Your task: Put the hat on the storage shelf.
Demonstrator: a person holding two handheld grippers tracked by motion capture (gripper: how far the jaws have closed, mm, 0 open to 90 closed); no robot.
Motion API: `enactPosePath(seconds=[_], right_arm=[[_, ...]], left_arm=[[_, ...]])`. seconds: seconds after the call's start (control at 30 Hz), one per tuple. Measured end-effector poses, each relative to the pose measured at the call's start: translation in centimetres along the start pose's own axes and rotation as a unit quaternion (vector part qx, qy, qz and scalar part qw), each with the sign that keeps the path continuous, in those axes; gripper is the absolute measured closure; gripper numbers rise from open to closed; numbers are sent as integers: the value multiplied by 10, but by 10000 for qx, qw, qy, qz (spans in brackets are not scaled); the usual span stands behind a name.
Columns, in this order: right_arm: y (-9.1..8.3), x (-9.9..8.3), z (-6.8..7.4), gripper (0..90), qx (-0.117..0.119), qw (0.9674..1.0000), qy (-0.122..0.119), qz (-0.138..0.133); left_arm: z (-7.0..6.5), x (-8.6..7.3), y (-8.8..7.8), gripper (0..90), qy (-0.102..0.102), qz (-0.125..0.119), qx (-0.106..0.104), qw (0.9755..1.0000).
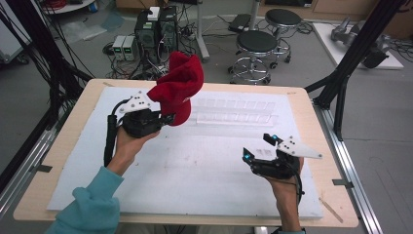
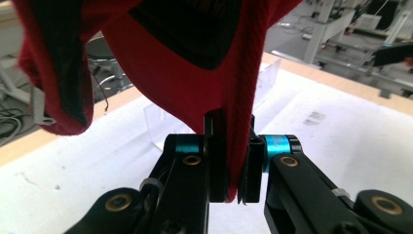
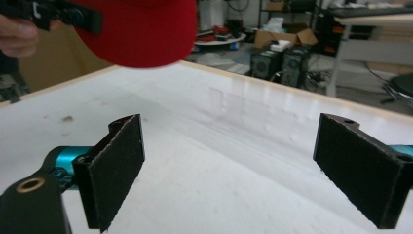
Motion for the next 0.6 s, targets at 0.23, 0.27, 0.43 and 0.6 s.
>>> enactPosePath(seconds=[0.23,0.27,0.43,0.6], right_arm=[[-19,-26,-11,104,-291,9993,222,-34],[-22,-30,-13,104,-330,9992,238,-52],[-33,-49,-21,104,-502,9977,426,-144],[-36,-60,-26,104,-595,9970,489,-61]], left_arm=[[1,9,21,851,167,-17,126,9998],[1,10,24,851,188,11,154,9997],[2,10,40,851,244,40,269,9993],[2,9,57,851,288,98,333,9990]])
Point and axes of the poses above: each handheld gripper's, and its own axes: y roughly forward along the jaws, x roughly out of its top, z roughly to its left, the point moved 8 cm from there along y, roughly forward along the jaws, and after that the axes turned 15 degrees about x, right-handed, at the moved point
